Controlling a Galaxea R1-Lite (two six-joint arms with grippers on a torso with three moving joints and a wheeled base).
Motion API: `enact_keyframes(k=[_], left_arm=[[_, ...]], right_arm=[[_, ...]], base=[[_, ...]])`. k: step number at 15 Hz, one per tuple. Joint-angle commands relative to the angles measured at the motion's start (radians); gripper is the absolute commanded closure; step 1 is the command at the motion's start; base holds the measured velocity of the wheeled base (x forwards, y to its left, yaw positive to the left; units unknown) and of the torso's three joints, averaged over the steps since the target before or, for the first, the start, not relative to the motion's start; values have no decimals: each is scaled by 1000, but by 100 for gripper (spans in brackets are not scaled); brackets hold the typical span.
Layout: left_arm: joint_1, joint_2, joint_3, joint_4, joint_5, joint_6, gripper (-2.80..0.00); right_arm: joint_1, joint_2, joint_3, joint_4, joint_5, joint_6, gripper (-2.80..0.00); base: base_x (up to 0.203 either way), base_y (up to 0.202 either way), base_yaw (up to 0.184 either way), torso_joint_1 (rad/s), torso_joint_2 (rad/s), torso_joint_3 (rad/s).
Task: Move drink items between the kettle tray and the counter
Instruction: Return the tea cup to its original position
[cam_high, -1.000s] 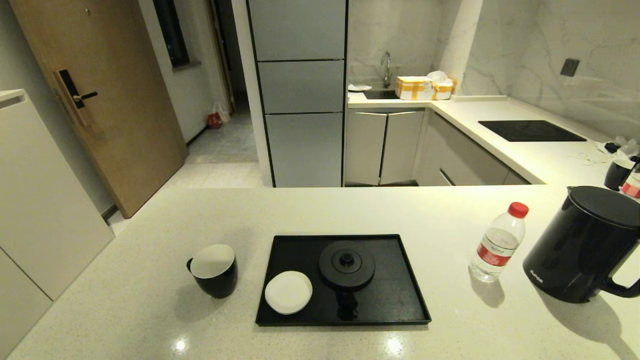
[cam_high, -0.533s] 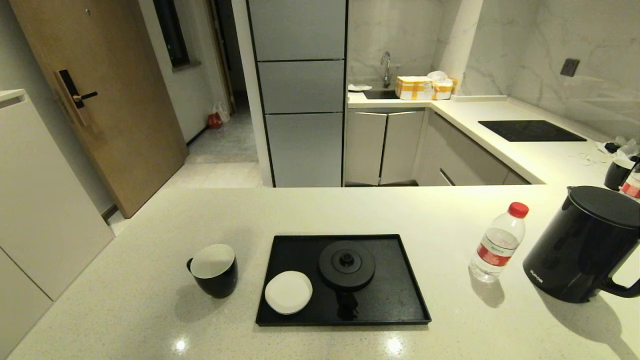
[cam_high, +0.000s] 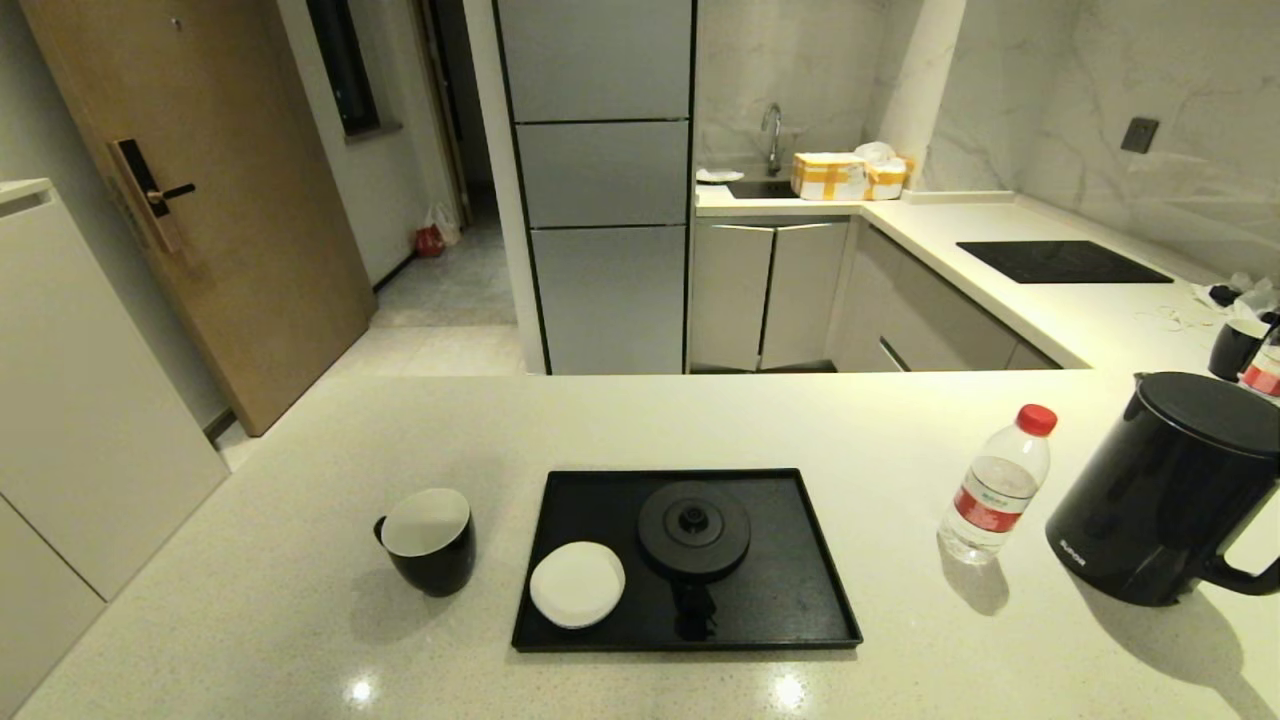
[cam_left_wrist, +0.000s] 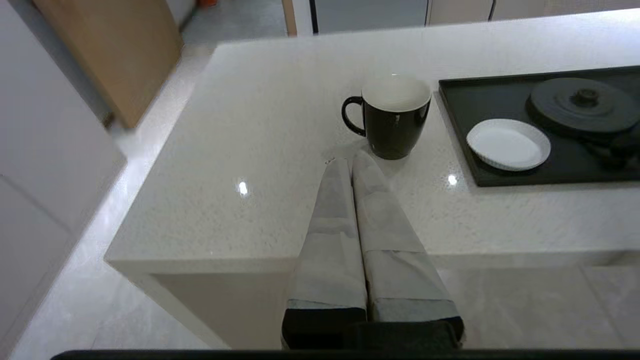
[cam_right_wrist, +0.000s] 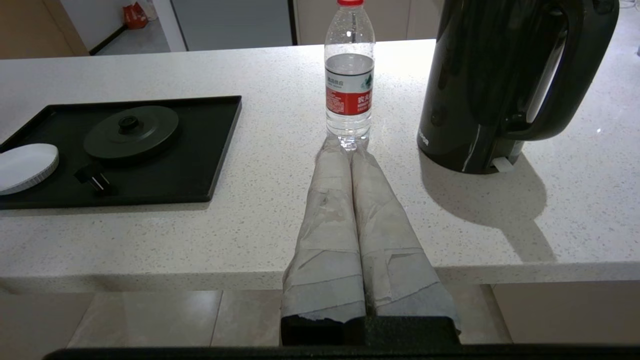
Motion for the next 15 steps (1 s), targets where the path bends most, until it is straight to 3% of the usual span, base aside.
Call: enact_keyframes(k=[1, 4, 5, 11, 15], left_arm=[[2, 388, -107, 19, 15, -34, 0], [-3, 720, -116, -2, 22, -84, 0], [-11, 831, -71, -100, 11, -90, 0], [-107, 1538, 222, -1067, -7, -115, 0], [-248, 1780, 284, -1415, 71, -155, 0]], right_arm=[[0, 1, 2, 0, 0, 0, 0], [0, 1, 2, 0, 0, 0, 0], [0, 1, 2, 0, 0, 0, 0], [0, 1, 2, 0, 0, 0, 0], [0, 1, 2, 0, 0, 0, 0]], base=[[0, 0, 0, 0, 0, 0], [0, 0, 0, 0, 0, 0], [0, 0, 0, 0, 0, 0], [0, 0, 0, 0, 0, 0], [0, 0, 0, 0, 0, 0]])
